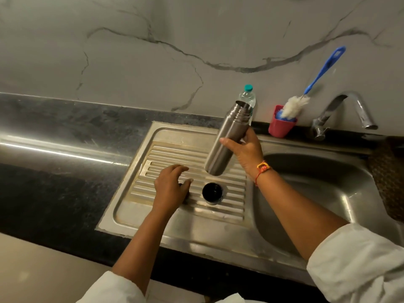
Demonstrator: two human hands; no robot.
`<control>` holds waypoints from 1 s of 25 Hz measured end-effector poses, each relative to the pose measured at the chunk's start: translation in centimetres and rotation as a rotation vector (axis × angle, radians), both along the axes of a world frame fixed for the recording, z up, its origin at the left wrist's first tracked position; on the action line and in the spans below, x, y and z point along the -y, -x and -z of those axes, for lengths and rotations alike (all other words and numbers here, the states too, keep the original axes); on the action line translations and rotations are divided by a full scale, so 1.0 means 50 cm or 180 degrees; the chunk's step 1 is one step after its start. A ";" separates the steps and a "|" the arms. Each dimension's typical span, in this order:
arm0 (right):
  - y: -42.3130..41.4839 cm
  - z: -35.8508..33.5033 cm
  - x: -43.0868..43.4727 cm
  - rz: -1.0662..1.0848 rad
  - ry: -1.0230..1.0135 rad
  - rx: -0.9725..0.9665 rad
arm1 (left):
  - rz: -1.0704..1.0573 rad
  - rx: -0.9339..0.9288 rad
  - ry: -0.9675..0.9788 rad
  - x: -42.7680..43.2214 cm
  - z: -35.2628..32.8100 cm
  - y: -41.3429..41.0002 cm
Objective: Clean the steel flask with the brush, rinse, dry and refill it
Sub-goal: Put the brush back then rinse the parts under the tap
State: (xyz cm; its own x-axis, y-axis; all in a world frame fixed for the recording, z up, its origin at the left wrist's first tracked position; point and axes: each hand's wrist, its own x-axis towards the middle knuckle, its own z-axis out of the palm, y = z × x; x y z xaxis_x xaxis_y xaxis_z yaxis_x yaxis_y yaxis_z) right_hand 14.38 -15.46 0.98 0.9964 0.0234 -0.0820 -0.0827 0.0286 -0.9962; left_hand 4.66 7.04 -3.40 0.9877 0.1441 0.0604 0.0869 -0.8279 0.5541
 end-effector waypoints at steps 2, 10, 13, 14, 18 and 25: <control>0.006 -0.004 0.055 0.0152 -0.0267 -0.0065 | 0.0081 0.0371 0.0125 0.051 -0.029 -0.018; 0.122 0.068 0.318 0.0266 -0.0307 -0.0986 | 0.1089 0.0002 0.0808 0.416 -0.102 -0.095; 0.168 0.101 0.391 0.0544 -0.0401 -0.1611 | 0.1369 -0.0324 0.0685 0.536 -0.097 -0.131; 0.177 0.105 0.411 0.0573 -0.0536 -0.1836 | 0.1428 -0.0384 0.0637 0.567 -0.089 -0.147; 0.190 0.108 0.486 0.0568 -0.1449 -0.2465 | 0.1567 -0.0605 0.0460 0.670 -0.072 -0.211; 0.153 0.082 0.562 0.0476 -0.2617 -0.2274 | 0.1296 -0.0696 0.0241 0.800 -0.086 -0.339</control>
State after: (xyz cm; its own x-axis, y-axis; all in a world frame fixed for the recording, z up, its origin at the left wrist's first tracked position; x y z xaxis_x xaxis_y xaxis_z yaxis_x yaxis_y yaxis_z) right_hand 6.75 -43.56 -3.14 0.7228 0.2183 -0.6557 -0.5731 0.7195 -0.3923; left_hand 21.63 -32.97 0.91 0.9532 -0.2618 -0.1513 -0.1151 -0.7769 0.6191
